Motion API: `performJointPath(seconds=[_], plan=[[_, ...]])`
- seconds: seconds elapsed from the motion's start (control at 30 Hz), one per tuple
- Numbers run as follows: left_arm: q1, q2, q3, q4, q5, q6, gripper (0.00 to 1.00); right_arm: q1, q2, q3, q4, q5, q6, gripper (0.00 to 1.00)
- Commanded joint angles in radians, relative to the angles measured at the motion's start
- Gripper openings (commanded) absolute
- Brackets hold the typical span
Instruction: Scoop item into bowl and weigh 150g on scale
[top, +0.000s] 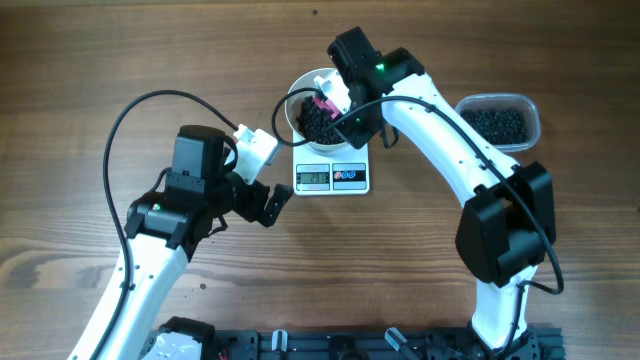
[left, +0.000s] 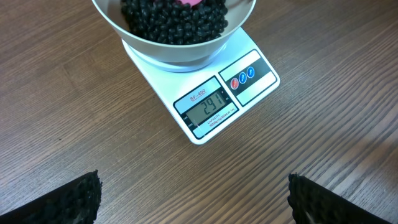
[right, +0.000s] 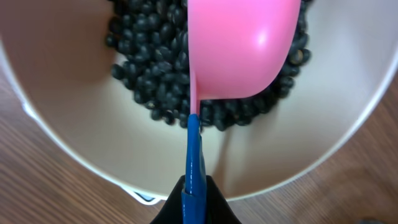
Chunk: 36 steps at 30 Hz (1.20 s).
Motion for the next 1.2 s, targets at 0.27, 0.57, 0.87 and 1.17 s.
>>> performJointPath(seconds=[0.27,0.57,0.87,1.17], plan=[[-0.003,0.008,-0.010,0.003,0.016,0.002,1.00,-0.082,0.016,0.020,-0.003,-0.307,0.028,0.04],[-0.003,0.008,-0.010,0.003,0.016,0.002,1.00,-0.181,-0.001,0.020,-0.002,-0.497,0.044,0.04],[-0.003,0.008,-0.010,0.003,0.016,0.002,1.00,-0.241,-0.037,0.021,-0.001,-0.616,0.049,0.04],[-0.003,0.008,-0.010,0.003,0.016,0.002,1.00,-0.304,-0.122,0.021,-0.005,-0.715,0.076,0.04]])
